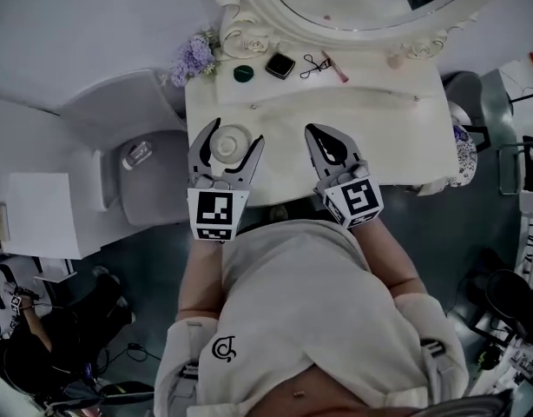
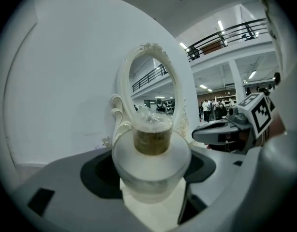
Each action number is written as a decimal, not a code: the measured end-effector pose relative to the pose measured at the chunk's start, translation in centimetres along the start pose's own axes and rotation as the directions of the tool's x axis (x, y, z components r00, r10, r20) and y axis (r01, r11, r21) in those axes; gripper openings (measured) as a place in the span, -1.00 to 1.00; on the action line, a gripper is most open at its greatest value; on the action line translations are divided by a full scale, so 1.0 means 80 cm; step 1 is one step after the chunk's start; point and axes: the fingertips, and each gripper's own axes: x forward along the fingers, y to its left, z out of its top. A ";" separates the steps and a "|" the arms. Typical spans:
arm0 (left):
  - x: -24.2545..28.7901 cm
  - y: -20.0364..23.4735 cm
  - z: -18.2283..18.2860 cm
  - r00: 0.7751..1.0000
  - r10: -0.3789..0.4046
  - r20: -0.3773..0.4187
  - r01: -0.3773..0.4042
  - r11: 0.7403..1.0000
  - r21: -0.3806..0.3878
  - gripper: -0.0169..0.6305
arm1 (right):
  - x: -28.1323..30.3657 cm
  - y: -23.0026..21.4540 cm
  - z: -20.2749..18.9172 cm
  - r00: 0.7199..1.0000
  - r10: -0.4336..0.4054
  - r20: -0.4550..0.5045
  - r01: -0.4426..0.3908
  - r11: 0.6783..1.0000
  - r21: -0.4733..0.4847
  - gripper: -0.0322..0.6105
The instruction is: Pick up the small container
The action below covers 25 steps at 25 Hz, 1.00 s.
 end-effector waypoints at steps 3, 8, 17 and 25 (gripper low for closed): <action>-0.018 0.007 0.021 1.000 0.006 0.013 -0.006 1.000 0.006 0.13 | -0.006 0.001 0.020 1.000 -0.003 0.030 0.003 1.000 -0.004 -0.88; -0.039 0.013 0.041 0.999 0.021 0.031 -0.022 1.000 0.016 0.13 | -0.016 0.000 0.045 0.997 -0.019 0.075 0.019 1.000 0.006 -0.88; -0.044 0.020 0.046 0.998 0.031 0.047 -0.031 0.999 0.012 0.13 | -0.019 0.001 0.054 0.997 -0.014 0.078 0.016 1.000 -0.022 -0.89; -0.046 0.022 0.049 0.998 0.022 0.056 -0.023 1.000 0.011 0.13 | -0.016 0.006 0.060 0.995 -0.001 0.096 0.003 1.000 -0.021 -0.89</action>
